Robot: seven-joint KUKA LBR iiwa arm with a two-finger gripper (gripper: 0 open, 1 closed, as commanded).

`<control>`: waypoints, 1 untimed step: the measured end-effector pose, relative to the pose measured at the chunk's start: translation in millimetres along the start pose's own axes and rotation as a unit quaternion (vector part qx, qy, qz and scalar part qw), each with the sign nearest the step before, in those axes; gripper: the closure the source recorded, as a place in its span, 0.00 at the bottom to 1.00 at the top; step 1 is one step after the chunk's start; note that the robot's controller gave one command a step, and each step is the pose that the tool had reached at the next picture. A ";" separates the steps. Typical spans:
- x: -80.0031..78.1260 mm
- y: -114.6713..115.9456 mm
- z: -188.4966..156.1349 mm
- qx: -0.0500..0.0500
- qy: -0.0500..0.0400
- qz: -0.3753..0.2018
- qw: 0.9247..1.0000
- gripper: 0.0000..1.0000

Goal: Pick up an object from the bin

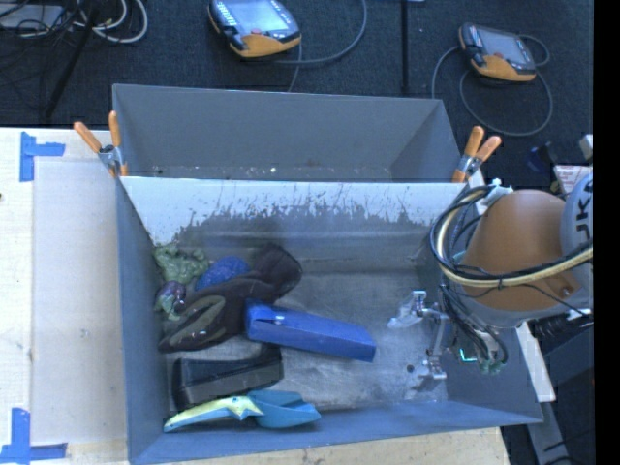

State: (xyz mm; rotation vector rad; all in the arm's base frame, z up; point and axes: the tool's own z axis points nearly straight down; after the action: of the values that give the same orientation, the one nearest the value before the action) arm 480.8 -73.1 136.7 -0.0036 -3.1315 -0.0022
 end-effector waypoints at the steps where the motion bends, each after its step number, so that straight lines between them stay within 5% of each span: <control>1: -2.0 0.5 -3.5 0.001 -0.004 -0.002 1.000 1.00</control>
Offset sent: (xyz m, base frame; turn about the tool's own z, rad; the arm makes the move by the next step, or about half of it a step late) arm 0.0000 0.0000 0.0000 0.0000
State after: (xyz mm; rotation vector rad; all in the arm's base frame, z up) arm 482.9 -72.6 140.2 0.0034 -3.1390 -0.0006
